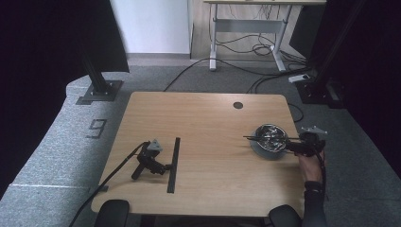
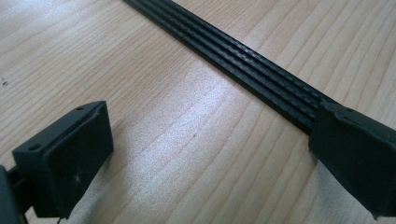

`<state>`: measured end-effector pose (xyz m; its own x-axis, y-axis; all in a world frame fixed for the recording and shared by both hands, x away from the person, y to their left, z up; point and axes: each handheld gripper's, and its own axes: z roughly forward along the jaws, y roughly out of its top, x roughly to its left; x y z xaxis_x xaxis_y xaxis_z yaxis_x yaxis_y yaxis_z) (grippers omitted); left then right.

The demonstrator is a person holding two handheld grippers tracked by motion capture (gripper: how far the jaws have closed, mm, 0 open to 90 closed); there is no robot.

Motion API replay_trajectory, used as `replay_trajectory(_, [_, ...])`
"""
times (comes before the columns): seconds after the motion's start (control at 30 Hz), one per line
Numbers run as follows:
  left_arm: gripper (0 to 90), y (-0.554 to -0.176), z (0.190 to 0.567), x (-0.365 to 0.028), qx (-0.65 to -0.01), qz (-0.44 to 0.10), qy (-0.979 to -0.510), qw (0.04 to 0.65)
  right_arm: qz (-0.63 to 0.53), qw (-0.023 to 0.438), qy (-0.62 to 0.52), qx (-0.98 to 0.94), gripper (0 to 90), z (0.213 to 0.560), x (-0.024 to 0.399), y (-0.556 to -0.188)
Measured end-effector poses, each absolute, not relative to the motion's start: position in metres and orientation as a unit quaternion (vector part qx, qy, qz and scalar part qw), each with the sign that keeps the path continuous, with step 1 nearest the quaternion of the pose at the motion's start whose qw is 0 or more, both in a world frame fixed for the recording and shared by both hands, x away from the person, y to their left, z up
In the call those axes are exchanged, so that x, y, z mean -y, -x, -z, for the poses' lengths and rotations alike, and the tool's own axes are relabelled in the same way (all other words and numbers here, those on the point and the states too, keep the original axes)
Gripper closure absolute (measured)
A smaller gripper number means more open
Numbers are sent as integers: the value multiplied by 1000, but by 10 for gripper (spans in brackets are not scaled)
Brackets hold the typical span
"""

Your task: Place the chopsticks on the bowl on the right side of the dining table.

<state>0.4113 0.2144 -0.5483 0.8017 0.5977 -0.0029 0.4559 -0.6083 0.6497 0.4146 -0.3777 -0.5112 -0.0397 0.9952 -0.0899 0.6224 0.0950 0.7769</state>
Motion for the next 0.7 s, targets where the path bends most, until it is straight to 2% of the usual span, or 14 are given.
replay_trajectory(0.13, [0, -411, 548, -214, -296, -108, -890, 329, -293, 330, -609, -659, 47, 507, 378, -411])
replay_trajectory(0.23, [0, -411, 548, -214, -296, -108, -890, 329, -305, 322, -603, -663, 135, 501, 373, -406])
replay_trajectory(0.3, [0, -411, 548, -214, -296, -108, -890, 329, -314, 317, -596, -668, 162, 498, 367, -404])
replay_trajectory(0.4, [0, -411, 548, -214, -296, -108, -890, 329, -324, 308, -583, -678, 283, 494, 356, -403])
replay_trajectory(0.53, [0, -411, 548, -214, -296, -108, -890, 329, -357, 275, -555, -699, 538, 491, 340, -401])
replay_trajectory(0.7, [0, -411, 548, -214, -296, -108, -890, 329, -366, 248, -527, -726, 640, 493, 323, -403])
